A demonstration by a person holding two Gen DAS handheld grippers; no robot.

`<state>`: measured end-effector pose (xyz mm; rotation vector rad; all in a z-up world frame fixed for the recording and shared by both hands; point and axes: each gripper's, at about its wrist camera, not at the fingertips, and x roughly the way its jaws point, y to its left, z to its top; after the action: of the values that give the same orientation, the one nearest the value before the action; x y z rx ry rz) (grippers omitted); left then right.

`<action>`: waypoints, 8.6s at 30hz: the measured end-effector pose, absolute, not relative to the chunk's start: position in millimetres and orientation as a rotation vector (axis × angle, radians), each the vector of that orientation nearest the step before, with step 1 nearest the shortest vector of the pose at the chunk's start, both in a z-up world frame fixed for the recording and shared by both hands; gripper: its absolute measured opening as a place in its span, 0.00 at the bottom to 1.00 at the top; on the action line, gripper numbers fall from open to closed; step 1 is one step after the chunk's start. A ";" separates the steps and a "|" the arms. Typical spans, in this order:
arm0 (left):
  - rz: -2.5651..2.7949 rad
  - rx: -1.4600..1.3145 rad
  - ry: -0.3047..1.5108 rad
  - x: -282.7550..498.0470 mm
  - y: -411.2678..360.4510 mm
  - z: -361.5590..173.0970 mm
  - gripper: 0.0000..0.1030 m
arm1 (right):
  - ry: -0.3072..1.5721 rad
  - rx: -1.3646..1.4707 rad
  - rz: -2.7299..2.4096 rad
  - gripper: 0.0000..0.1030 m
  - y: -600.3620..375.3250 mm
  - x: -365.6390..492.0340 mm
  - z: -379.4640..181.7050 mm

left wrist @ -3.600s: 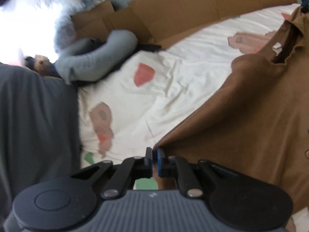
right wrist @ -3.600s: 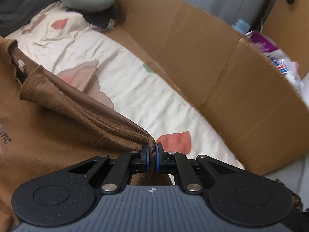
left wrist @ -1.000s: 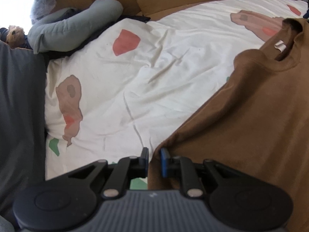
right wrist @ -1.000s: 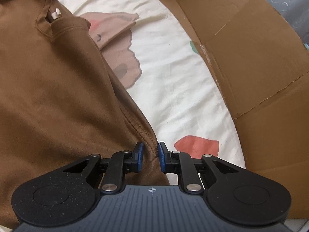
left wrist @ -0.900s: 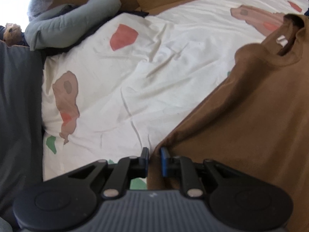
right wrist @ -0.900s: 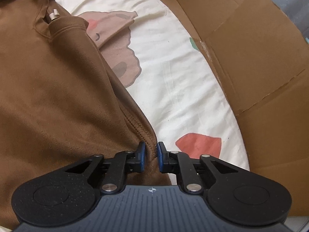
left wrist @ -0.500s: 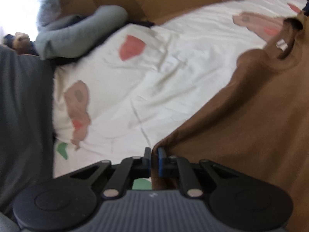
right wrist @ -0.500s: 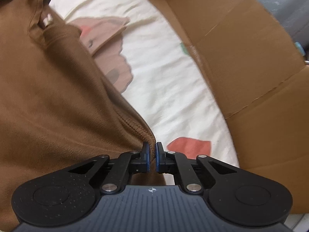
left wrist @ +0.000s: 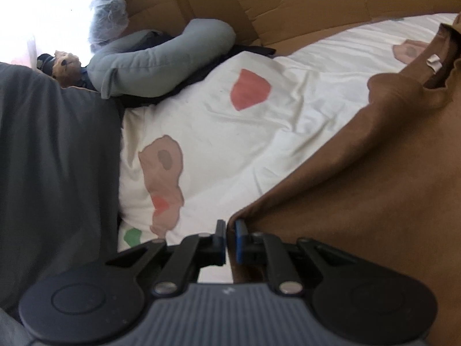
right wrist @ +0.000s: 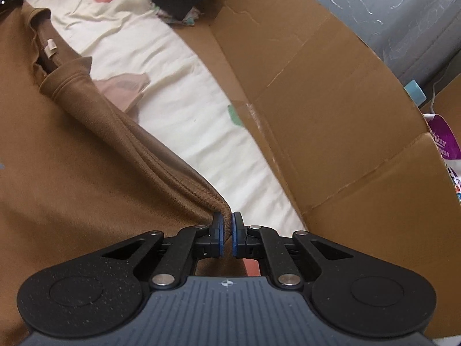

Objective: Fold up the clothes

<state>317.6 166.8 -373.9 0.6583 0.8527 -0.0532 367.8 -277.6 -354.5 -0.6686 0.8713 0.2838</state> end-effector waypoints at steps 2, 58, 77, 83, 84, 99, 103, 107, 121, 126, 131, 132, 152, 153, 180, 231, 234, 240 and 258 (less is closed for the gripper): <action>-0.044 0.655 0.848 325.6 168.0 -373.2 0.07 | 0.876 -0.663 0.274 0.03 -276.9 375.7 -355.9; -0.183 0.349 0.916 427.5 82.2 -388.0 0.27 | 0.970 -0.247 0.387 0.22 -185.4 485.6 -384.6; -0.358 0.455 0.879 372.4 75.2 -391.3 0.26 | 0.858 -0.420 0.530 0.44 -173.0 419.9 -387.8; -0.357 0.500 0.856 375.0 84.4 -377.2 0.24 | 0.814 -0.428 0.556 0.44 -177.1 430.4 -369.2; -0.353 0.497 0.852 377.1 86.5 -374.1 0.24 | 0.814 -0.429 0.556 0.44 -177.8 433.1 -367.6; -0.362 0.576 0.901 406.4 72.9 -402.6 0.24 | 0.884 -0.530 0.609 0.43 -160.6 450.6 -396.8; -0.375 0.605 0.899 401.8 70.8 -406.4 0.25 | 0.858 -0.576 0.668 0.43 -159.7 444.1 -394.1; -0.386 0.624 0.901 399.8 68.1 -409.3 0.25 | 0.847 -0.643 0.722 0.41 -157.5 437.6 -393.7; -0.433 0.702 0.872 390.4 61.9 -414.6 0.25 | 0.944 -0.670 0.780 0.12 -148.4 447.8 -404.8; -0.429 0.709 0.870 391.0 60.8 -416.5 0.27 | 0.923 -0.676 0.775 0.06 -151.3 445.1 -395.6; -0.443 0.693 0.881 392.0 61.3 -417.5 0.17 | 0.886 -0.654 0.742 0.05 -155.8 448.9 -382.5; -0.446 0.690 0.883 392.0 61.5 -417.5 0.17 | 0.882 -0.650 0.734 0.05 -156.1 450.4 -380.6; -0.361 0.641 0.776 422.2 69.8 -379.8 0.03 | 0.897 -0.493 0.630 0.03 -167.4 496.1 -352.9; -0.355 0.646 0.772 425.7 69.7 -380.9 0.03 | 0.898 -0.496 0.619 0.03 -166.8 500.1 -354.7; -0.385 0.540 0.914 466.6 66.2 -420.8 0.24 | 0.971 -0.371 0.627 0.30 -169.3 542.9 -401.4; -0.230 0.457 0.762 449.4 123.1 -354.7 0.33 | 0.812 -0.393 0.498 0.31 -239.0 517.7 -353.9; -0.190 0.451 0.794 437.9 143.8 -354.0 0.33 | 0.831 -0.381 0.468 0.31 -263.9 502.9 -353.8; -0.146 0.401 0.841 420.1 167.0 -366.0 0.31 | 0.872 -0.334 0.387 0.31 -305.3 482.9 -362.9; -0.168 0.316 0.876 398.1 167.6 -374.8 0.26 | 0.892 -0.264 0.381 0.31 -312.7 475.0 -382.4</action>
<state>398.1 167.6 -374.8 0.3156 0.8764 -0.1679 475.0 -312.7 -382.4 -0.2645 0.8920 0.3806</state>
